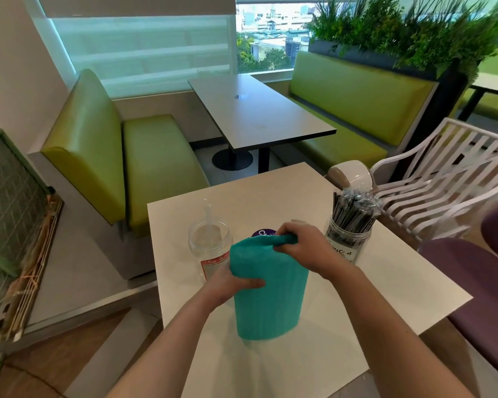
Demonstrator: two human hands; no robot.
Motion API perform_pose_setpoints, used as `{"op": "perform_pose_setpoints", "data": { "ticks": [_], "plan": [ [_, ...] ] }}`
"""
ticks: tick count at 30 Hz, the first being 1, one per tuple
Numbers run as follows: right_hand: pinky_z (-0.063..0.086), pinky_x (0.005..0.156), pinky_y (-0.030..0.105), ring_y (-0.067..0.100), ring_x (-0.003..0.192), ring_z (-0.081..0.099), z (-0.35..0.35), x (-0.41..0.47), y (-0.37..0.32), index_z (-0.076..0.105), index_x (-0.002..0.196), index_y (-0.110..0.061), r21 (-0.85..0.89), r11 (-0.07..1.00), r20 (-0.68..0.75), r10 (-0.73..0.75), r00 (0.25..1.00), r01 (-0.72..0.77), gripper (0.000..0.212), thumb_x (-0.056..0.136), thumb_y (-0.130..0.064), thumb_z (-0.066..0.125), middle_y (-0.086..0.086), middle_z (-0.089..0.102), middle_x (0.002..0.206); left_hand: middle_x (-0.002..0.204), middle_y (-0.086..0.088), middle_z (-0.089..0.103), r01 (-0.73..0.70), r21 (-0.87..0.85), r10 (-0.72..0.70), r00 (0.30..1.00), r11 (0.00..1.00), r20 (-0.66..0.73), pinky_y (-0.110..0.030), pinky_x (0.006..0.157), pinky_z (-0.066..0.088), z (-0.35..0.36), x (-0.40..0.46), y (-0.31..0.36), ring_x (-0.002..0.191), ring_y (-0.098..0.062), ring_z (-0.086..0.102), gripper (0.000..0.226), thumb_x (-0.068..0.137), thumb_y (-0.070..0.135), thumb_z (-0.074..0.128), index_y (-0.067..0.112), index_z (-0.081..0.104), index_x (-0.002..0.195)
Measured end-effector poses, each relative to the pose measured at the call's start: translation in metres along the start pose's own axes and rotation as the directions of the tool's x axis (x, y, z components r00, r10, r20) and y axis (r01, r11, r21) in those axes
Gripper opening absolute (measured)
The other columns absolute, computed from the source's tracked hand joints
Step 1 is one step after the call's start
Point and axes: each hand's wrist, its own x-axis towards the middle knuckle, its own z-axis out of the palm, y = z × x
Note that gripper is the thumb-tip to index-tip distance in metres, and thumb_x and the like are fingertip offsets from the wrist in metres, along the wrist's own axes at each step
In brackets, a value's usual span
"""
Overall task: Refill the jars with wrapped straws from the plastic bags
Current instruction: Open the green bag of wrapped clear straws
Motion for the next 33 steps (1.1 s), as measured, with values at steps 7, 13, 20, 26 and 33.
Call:
{"op": "perform_pose_setpoints", "data": {
  "ticks": [7,13,20,26,33],
  "plan": [
    [0.041,0.059,0.009,0.006,0.073,0.053,0.013,-0.004,-0.011,0.057,0.086,-0.018,0.260,0.966,-0.173,0.052,0.984,-0.006,0.022,0.082,0.000,0.069,-0.004,0.061,0.085,0.118,0.010,0.066,-0.078,0.097,0.098,0.972,0.992,-0.214,-0.030,0.088,0.054,0.006,-0.003,0.001,0.109,-0.010,0.061,0.068,0.063,0.023,0.092,0.031,0.053,0.119],
    [0.047,0.073,0.010,0.009,0.088,0.060,0.010,-0.003,-0.021,0.061,0.089,-0.023,0.362,0.928,-0.213,-0.008,0.977,0.087,0.028,0.082,0.002,0.069,-0.007,0.065,0.094,0.117,0.016,0.057,-0.237,0.237,0.300,0.912,0.942,-0.279,-0.017,0.090,0.044,0.006,-0.008,0.039,0.107,-0.001,0.053,0.051,0.082,0.040,0.075,0.030,0.054,0.128],
    [0.042,0.069,0.007,0.004,0.085,0.056,-0.004,-0.004,-0.029,0.062,0.095,-0.028,0.354,0.927,-0.261,-0.029,0.965,0.124,0.031,0.080,-0.003,0.074,-0.012,0.061,0.092,0.094,0.014,0.063,-0.313,0.248,0.387,0.851,0.917,-0.356,-0.007,0.074,0.044,0.004,-0.003,0.076,0.089,-0.002,0.057,0.013,0.091,0.022,0.067,0.024,0.059,0.100],
    [0.040,0.066,0.006,0.006,0.084,0.056,-0.016,-0.013,-0.026,0.072,0.089,-0.027,0.258,0.960,-0.272,-0.035,0.962,0.108,0.014,0.081,-0.016,0.076,-0.006,0.065,0.093,0.098,0.012,0.066,-0.349,0.137,0.371,0.803,0.927,-0.467,-0.014,0.080,0.047,-0.003,-0.009,0.079,0.096,-0.005,0.061,0.014,0.091,0.018,0.068,0.025,0.059,0.099],
    [0.040,0.069,0.010,0.005,0.087,0.054,-0.016,-0.015,-0.033,0.074,0.093,-0.031,0.194,0.969,-0.259,-0.102,0.961,0.155,0.025,0.092,-0.010,0.062,-0.009,0.059,0.095,0.094,0.009,0.066,-0.368,0.363,0.501,0.761,0.856,-0.412,-0.002,0.070,0.043,-0.004,-0.012,0.083,0.087,0.003,0.061,0.027,0.093,-0.001,0.056,0.026,0.055,0.093]
  ]
}}
